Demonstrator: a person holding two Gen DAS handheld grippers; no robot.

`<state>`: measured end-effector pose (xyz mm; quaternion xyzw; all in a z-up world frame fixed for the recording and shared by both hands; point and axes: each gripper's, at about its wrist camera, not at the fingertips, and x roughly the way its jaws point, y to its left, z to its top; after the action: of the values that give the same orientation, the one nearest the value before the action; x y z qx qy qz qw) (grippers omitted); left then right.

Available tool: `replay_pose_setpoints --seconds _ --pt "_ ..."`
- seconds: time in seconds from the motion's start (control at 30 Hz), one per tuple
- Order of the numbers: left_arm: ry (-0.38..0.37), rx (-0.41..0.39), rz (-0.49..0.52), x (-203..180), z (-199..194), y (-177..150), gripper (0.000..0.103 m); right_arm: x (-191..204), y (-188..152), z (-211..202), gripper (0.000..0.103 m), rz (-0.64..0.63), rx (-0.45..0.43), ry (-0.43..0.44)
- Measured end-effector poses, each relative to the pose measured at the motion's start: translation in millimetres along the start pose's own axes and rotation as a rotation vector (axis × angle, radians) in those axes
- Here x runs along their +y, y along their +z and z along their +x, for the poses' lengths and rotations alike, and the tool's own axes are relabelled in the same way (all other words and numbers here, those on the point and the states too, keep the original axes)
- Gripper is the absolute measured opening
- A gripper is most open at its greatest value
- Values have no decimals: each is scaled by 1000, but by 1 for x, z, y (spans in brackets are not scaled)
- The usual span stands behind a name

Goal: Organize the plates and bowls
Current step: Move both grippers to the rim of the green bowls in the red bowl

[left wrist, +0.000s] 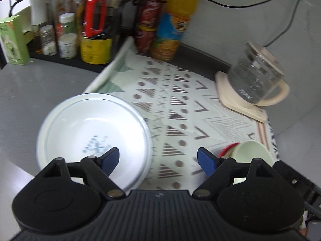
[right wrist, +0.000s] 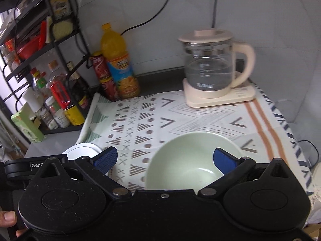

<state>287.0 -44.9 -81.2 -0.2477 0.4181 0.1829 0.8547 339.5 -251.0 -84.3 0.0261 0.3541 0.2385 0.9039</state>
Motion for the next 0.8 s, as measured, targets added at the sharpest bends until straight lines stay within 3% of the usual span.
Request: replay_pose_setpoints --seconds 0.53,0.8 --pt "-145 94 128 -68 23 -15 83 -68 -6 -8 103 132 28 -103" --pt "-141 152 163 -78 44 -23 83 -98 -24 3 102 245 89 -122"
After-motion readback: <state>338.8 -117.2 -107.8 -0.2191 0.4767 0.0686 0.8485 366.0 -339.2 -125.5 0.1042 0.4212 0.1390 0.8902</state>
